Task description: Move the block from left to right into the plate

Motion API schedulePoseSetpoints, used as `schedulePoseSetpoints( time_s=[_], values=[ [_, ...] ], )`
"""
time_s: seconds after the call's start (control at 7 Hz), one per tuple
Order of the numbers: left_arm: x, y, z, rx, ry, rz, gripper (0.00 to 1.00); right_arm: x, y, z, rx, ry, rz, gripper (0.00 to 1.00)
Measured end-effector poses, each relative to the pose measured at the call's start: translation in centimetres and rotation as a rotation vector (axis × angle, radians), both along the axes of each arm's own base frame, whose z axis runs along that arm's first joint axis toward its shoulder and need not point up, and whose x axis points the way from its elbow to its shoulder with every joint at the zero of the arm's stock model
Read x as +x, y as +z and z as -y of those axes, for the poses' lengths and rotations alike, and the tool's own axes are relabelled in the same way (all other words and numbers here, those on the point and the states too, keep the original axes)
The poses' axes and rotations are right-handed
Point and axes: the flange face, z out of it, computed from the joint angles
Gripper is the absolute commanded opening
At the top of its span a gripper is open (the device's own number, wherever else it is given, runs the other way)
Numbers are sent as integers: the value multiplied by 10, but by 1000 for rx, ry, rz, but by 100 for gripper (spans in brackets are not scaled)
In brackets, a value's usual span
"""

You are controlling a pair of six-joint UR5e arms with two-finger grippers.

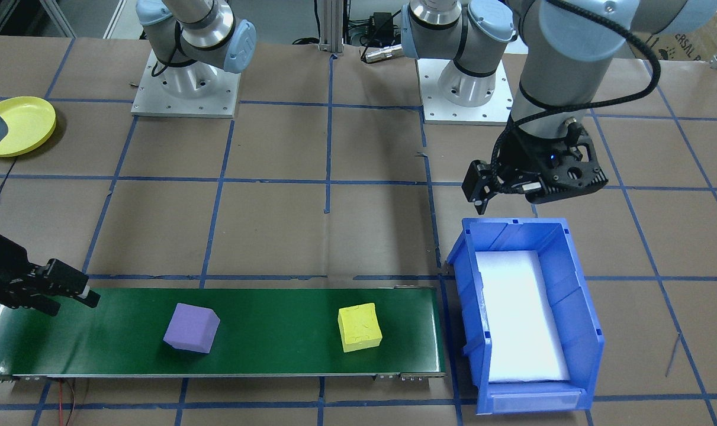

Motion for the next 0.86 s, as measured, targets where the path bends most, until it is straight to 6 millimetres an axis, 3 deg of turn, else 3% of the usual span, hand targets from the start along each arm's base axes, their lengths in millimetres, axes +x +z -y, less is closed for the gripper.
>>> schedulePoseSetpoints(
  time_s=[0.14,0.29,0.57,0.86],
  values=[
    [6,5,-15,71,10,1,100,1,2,4,-11,-6,29,93],
    [9,8,-18,88,15,0,100,2,3,6,-25,-8,40,100],
    [21,13,-12,63,31,6,100,3,-1,6,-49,-5,38,100],
    [46,14,-7,59,46,4,100,4,-10,2,-60,-7,38,100]
  ],
)
